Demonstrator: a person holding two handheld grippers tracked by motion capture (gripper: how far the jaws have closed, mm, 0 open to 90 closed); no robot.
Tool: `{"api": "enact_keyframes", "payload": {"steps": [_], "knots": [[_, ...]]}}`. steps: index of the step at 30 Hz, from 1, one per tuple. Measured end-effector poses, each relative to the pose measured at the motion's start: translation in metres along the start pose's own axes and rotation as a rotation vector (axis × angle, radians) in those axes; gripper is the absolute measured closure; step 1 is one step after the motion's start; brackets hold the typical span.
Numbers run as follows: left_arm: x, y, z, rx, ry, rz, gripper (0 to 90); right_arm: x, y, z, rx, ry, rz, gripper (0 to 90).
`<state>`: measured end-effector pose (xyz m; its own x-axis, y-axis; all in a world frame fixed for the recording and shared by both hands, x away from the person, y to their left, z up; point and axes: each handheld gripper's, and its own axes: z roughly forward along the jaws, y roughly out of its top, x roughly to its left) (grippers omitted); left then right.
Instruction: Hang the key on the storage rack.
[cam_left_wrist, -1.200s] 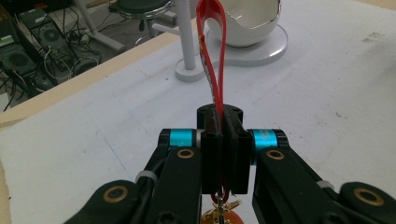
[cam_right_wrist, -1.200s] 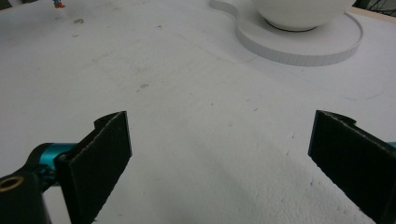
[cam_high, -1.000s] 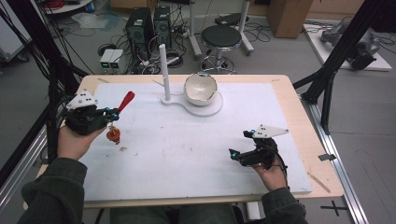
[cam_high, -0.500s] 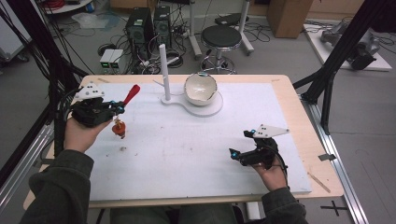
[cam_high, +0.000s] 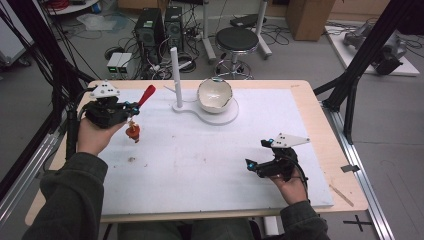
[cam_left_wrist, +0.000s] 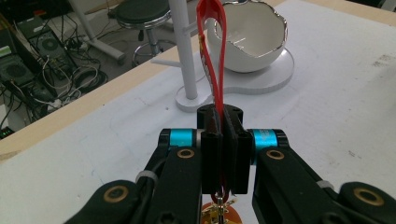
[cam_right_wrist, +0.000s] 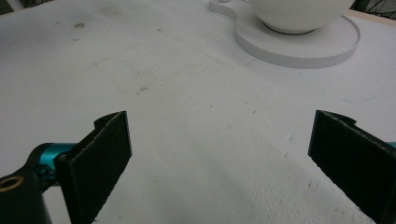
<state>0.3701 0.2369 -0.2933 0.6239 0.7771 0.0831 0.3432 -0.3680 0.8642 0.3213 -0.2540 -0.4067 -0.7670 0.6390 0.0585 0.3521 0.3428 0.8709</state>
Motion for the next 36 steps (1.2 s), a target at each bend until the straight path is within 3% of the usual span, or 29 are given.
{"api": "enact_keyframes", "payload": {"steps": [11,22,36], "knots": [[0.001,0.012,0.013,-0.003,0.001,0.004,86.0,0.0,0.0,0.0,-0.008,0.001,-0.001,4.9],[0.007,0.014,0.026,-0.004,0.006,-0.035,86.0,-0.001,0.0,-0.001,-0.007,0.002,0.007,4.9],[0.004,0.036,0.043,0.007,0.002,-0.009,86.0,-0.002,-0.001,-0.002,-0.014,0.004,0.005,4.9]]}}
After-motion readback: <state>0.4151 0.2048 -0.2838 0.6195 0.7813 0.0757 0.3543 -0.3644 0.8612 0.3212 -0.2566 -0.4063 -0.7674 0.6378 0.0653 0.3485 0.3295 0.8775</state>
